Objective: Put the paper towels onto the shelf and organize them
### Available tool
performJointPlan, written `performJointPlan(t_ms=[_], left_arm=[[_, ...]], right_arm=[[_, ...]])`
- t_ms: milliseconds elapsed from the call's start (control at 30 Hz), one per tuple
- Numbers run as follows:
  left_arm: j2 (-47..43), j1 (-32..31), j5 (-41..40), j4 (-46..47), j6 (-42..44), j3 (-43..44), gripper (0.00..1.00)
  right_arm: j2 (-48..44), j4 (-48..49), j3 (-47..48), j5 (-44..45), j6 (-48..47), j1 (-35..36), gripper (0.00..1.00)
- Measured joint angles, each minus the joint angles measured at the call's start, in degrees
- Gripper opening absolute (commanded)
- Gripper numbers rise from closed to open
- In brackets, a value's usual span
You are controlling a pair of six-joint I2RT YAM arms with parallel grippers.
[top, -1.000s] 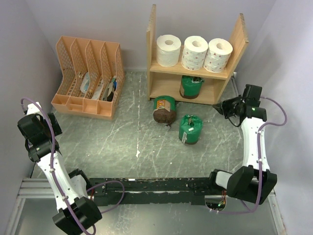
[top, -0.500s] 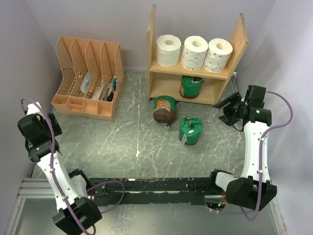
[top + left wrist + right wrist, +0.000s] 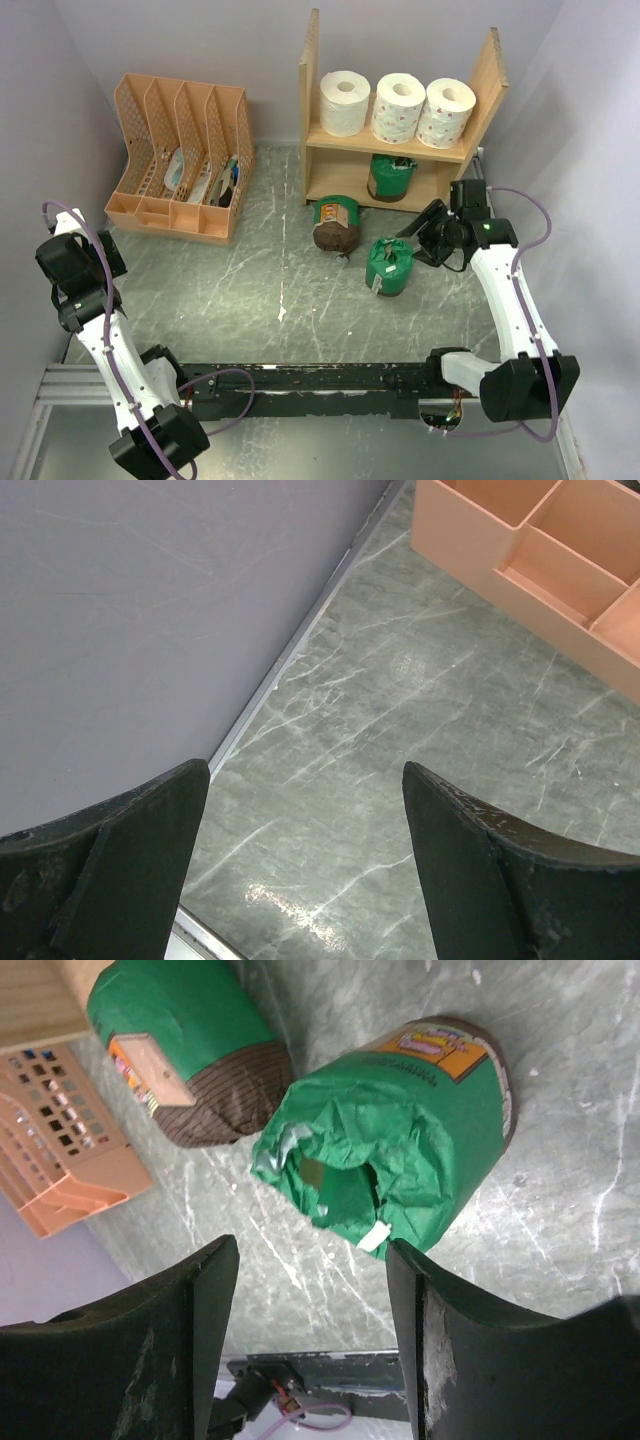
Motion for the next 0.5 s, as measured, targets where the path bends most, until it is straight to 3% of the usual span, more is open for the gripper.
performJointPlan(t_ms=[200,500], left_arm=[[-0.2,0.0,0.0,0.0,0.0,0.0,0.91],[-0.2,0.0,0.0,0.0,0.0,0.0,0.91]], right_arm=[[6.4,-1.0,2.9,5.0,0.3,0.7,0.6],[7.0,-4.2,3.9,8.3,0.6,1.6,0.61]])
